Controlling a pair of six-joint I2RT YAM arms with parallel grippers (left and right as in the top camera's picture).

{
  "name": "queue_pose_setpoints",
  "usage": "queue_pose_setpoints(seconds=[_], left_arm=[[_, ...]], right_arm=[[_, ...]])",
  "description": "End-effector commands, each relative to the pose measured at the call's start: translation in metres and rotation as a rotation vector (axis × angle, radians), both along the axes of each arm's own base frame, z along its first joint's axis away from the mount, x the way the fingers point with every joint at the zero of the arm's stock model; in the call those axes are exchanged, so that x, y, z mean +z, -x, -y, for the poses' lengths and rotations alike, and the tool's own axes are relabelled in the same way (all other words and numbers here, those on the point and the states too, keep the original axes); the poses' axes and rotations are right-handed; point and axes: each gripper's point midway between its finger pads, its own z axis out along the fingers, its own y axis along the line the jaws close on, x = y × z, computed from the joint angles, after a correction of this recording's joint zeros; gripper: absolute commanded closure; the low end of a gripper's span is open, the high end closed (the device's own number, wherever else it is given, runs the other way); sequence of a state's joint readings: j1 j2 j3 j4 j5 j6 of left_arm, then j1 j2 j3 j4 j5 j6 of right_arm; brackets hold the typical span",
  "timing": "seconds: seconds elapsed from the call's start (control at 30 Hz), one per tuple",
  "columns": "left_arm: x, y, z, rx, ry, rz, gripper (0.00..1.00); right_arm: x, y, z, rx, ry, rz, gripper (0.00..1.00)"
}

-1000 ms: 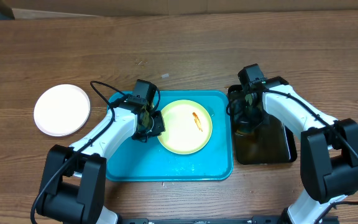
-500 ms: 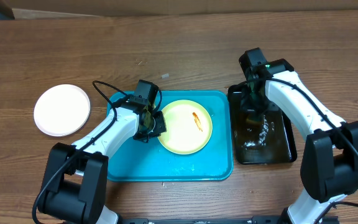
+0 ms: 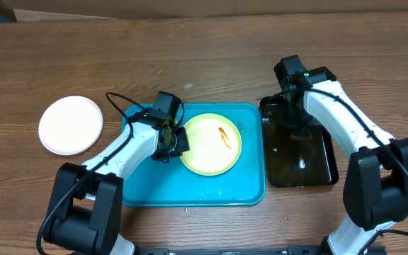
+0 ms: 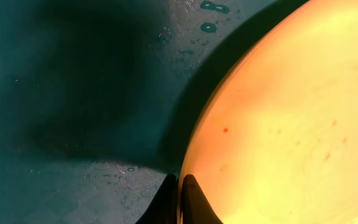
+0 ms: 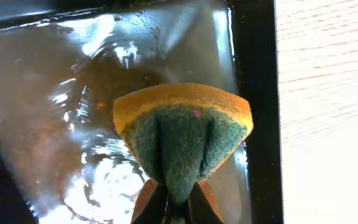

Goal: Clean dirty plates on tray and stack at the side
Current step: 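Rub the sponge in the water of the black tray with the right gripper, then wipe the held yellow plate with the sponge using the right gripper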

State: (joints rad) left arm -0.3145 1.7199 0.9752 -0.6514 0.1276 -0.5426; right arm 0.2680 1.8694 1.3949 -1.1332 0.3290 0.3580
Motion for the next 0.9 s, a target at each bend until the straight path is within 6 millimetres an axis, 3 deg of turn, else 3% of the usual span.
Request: queue_pose_setpoints(seconds=[0.0, 0.3, 0.4, 0.5, 0.63, 0.87], left_arm=[[-0.005, 0.004, 0.0, -0.01, -0.011, -0.018, 0.96], [-0.005, 0.004, 0.0, -0.01, -0.011, -0.018, 0.95], [-0.004, 0.004, 0.0, -0.01, -0.01, -0.017, 0.94], [-0.004, 0.003, 0.0, -0.01, -0.01, -0.016, 0.95], [-0.004, 0.003, 0.0, -0.01, -0.01, -0.016, 0.96], [-0.004, 0.003, 0.0, -0.01, -0.01, -0.015, 0.96]], right_arm=[[0.011, -0.006, 0.003, -0.004, 0.012, 0.039, 0.96], [0.009, -0.003, -0.004, -0.016, -0.035, 0.025, 0.96], [0.026, -0.011, -0.011, 0.013, -0.056, 0.039, 0.96], [0.046, -0.017, -0.033, 0.049, -0.143, 0.048, 0.96], [0.067, -0.019, -0.087, 0.137, -0.359, 0.055, 0.96], [0.066, -0.009, -0.149, 0.325, -0.389, 0.073, 0.96]])
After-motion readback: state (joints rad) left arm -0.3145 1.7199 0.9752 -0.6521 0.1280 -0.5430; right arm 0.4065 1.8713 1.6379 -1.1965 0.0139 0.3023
